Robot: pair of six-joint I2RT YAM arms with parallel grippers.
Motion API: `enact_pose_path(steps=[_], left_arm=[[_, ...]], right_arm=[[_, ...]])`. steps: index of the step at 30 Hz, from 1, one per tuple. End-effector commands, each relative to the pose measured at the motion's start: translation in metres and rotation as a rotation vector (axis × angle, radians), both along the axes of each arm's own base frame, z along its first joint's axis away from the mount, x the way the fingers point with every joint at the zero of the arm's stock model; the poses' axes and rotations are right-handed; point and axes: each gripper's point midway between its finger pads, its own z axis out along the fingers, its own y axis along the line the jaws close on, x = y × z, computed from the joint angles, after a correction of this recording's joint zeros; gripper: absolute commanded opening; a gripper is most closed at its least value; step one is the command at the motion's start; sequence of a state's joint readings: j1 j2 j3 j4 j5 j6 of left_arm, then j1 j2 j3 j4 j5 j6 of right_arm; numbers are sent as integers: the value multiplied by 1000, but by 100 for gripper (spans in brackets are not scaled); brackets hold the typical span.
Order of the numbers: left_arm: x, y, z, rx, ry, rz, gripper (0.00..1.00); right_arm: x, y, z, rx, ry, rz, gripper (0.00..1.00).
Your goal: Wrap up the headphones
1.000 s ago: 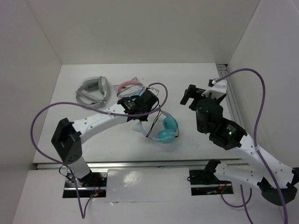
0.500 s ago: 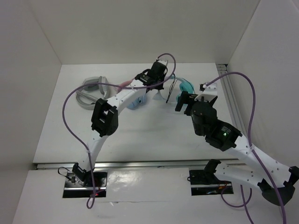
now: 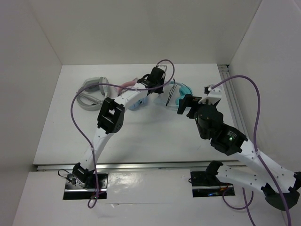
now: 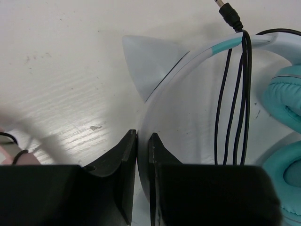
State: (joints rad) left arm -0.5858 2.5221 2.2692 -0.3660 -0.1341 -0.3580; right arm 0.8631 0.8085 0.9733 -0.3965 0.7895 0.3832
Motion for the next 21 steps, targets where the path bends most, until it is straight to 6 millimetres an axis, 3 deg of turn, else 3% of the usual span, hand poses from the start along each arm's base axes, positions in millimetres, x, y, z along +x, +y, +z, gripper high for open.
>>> enact_pose_path(steps=[1,2,4,8,15,19,21], left_arm=[[16,-32,38,-122,-120,-49,0],[18,-33,44,-138,-126,-43,0],[23,-28,30,-129,-111,-19,0],[24,-29,20,-130,-97,-13,2],[44,-14,31,-163,-126,53,4],[41,-16,24,-167,-112,37,6],[42,-16,22,-176,-111,42,16]], right_arm=[[-3,-2,8,64,-35,5,99],[-3,-2,8,64,-35,5,99],[-4,-1,6,58,-27,14,99],[-4,-1,6,57,-26,14,99],[-3,0,-3,36,-7,13,99],[-2,5,-6,23,2,36,99],[-1,8,-5,23,5,45,99]])
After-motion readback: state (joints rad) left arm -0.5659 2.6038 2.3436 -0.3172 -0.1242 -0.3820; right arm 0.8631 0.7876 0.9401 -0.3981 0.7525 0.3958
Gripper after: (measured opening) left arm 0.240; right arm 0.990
